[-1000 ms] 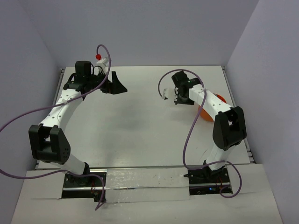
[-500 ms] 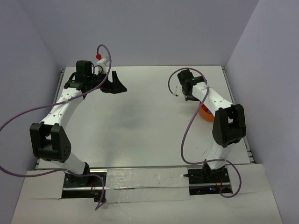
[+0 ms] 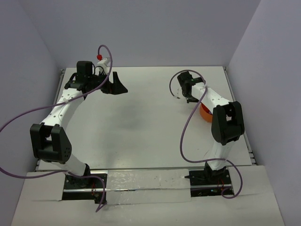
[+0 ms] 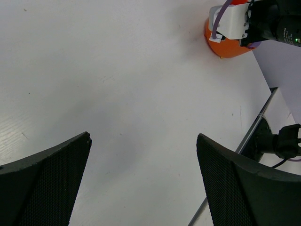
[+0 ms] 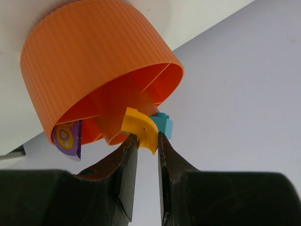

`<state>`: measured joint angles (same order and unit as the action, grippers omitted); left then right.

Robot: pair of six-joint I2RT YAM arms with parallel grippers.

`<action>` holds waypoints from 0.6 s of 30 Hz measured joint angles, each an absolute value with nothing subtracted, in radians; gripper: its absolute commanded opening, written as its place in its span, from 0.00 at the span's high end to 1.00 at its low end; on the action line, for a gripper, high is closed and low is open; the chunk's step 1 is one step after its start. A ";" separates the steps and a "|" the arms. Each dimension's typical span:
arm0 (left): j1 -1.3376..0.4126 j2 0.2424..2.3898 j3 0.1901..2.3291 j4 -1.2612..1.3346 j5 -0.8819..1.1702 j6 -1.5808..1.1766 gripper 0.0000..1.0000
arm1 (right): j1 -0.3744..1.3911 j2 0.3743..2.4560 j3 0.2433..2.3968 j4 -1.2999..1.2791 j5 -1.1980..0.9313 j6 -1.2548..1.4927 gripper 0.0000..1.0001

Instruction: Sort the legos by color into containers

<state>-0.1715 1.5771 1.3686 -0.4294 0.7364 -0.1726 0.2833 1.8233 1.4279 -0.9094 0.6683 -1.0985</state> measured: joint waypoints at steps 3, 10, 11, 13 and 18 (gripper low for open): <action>-0.171 1.581 1.373 -0.430 0.736 -0.173 0.01 | 0.284 1.823 1.421 -0.900 0.677 -1.105 0.86; -0.171 1.583 1.377 -0.436 0.736 -0.171 0.01 | 0.284 1.824 1.414 -0.899 0.692 -1.110 0.80; -0.171 1.584 1.379 -0.438 0.736 -0.171 0.01 | 0.285 1.825 1.414 -0.899 0.693 -1.110 0.78; -0.171 1.584 1.382 -0.439 0.736 -0.171 0.01 | 0.286 1.828 1.414 -0.899 0.694 -1.110 0.76; -0.171 1.584 1.388 -0.443 0.736 -0.170 0.01 | 0.290 1.842 1.414 -0.899 0.695 -1.109 0.69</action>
<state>-0.1715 1.5841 1.3885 -0.4434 0.7364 -0.1703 0.2896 1.8421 1.4143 -0.8989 0.6949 -1.1094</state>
